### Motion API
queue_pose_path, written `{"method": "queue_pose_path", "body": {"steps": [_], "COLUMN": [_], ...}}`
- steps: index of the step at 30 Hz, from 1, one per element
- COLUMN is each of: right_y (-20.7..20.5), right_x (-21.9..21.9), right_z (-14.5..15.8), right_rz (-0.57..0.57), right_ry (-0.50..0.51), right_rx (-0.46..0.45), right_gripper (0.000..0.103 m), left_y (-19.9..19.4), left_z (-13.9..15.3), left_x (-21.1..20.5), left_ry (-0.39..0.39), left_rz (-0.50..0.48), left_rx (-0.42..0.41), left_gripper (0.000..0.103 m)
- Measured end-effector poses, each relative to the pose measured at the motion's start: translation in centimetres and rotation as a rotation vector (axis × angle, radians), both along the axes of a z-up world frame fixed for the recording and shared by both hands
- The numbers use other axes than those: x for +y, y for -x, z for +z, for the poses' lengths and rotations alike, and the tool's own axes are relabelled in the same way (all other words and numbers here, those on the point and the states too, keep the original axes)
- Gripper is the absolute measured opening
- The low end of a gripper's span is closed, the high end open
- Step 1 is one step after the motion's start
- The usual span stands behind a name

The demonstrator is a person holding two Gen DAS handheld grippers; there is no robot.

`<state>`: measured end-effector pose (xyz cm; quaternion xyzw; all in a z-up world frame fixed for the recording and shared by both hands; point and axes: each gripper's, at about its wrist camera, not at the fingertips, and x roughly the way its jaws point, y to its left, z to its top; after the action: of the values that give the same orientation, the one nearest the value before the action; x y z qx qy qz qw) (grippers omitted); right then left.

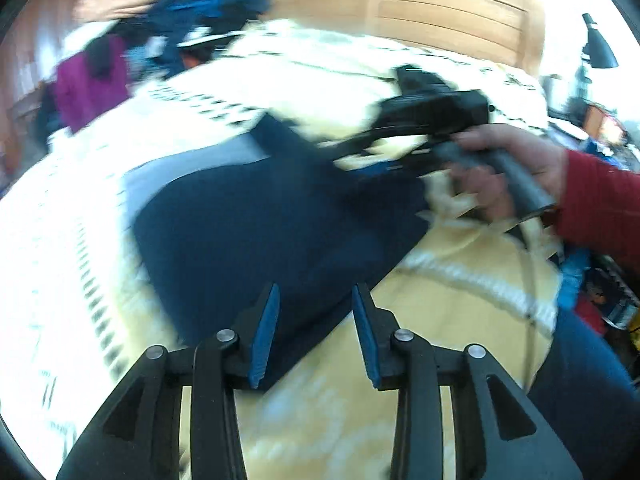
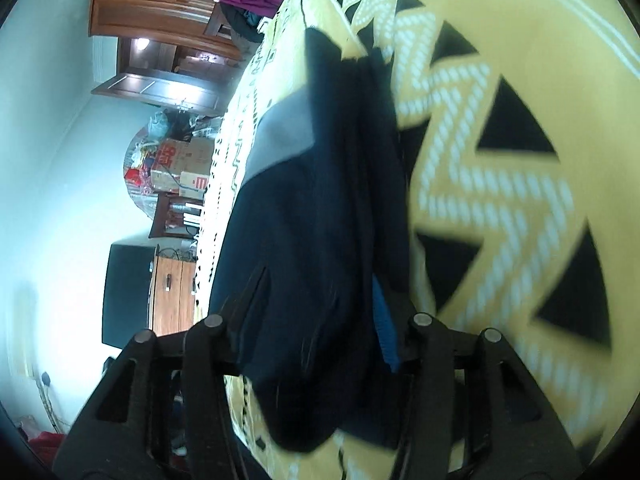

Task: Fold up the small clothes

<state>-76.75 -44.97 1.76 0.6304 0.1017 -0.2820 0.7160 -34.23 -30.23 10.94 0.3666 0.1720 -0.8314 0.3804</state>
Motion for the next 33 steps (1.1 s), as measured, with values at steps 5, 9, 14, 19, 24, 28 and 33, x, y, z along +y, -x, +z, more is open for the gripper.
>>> {"method": "queue_pose_path", "body": {"steps": [5,9,14,19,24,28,33], "right_y": [-1.3,-2.2,-3.8,-2.7,-2.5,-2.8,-3.6], "right_x": [0.8,1.4,0.6,1.2,0.9,0.9,0.5], "right_z": [-0.1,-0.5,-0.1,0.8,-2.6,-1.9,-1.1], "right_rz": [0.04,0.088,0.1,0.087,0.058,0.05,0.058], "right_ry": [-0.015,-0.013,0.009,0.033,-0.048,-0.023,-0.009], "right_rx": [0.018,0.066,0.094,0.075,0.12,0.139,0.158], "right_gripper": [0.052,0.046,0.006,0.002,0.002,0.002,0.003], "left_y": [-4.6,-4.5,-2.9,-4.5,-3.9,-5.4,-8.4], "left_z": [-1.6,-2.5,-4.2,-3.2,-7.3,-5.3,1.3], "left_x": [0.4,0.2,-3.1,-2.8,-0.3,0.1,1.0], "left_ry": [-0.02,-0.012,0.004,0.149,0.108,0.076,0.159], "left_rz": [0.14,0.147,0.189,0.148,-0.085,-0.041,0.061], "left_rx": [-0.018,-0.015,-0.062,-0.217,-0.376,-0.269,-0.025], "left_gripper": [0.042,0.046,0.052,0.042,0.024,0.028,0.029]}}
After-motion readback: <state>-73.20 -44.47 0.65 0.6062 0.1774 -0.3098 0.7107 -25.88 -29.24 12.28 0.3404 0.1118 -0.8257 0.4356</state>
